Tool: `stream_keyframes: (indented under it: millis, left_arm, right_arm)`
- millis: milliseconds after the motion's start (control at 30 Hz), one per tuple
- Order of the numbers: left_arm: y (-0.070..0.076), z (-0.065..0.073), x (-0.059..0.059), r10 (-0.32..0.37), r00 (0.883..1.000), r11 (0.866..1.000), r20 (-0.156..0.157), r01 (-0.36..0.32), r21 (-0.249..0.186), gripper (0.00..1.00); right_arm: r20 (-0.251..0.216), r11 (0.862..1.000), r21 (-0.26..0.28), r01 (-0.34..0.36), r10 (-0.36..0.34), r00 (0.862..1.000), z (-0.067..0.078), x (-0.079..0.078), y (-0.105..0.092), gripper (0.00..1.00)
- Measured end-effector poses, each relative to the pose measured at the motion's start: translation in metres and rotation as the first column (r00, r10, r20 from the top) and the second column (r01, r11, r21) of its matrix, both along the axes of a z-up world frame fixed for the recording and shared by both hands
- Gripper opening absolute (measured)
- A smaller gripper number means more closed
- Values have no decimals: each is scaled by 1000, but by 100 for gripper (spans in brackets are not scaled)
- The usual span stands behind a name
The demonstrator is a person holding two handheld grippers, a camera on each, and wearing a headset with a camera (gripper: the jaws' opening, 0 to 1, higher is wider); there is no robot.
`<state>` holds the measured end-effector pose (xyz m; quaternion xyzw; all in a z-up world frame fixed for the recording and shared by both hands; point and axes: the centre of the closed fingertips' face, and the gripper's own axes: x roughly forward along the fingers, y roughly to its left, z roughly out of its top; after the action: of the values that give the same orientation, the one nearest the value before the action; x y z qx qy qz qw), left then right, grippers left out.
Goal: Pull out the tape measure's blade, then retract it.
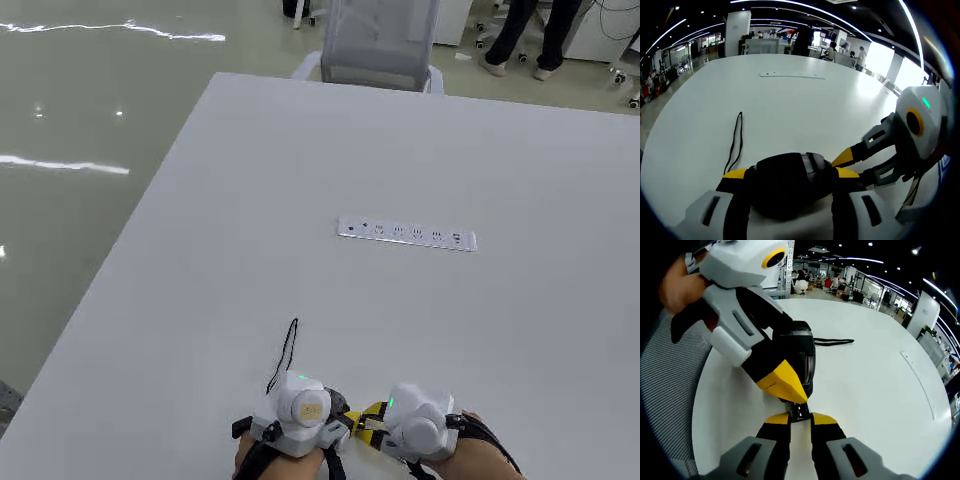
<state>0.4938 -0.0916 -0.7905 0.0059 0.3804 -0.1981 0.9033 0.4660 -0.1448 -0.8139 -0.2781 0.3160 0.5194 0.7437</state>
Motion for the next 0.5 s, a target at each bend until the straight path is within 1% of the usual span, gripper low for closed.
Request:
stream_keyframes:
  millis: [67,367,500]
  left_arm:
    - [0,-1,0,-2,1000,1000,1,2,3,63]
    - [0,-1,1,-4,1000,1000,6,4,-1,63]
    - [0,0,1,-1,1000,1000,6,1,-3,63]
  right_arm:
    - [17,999,-6,-37,37,999,1,0,1,14]
    - [-4,998,-15,-54,54,999,0,0,2,13]
    - [-11,999,-7,-43,43,999,0,0,3,13]
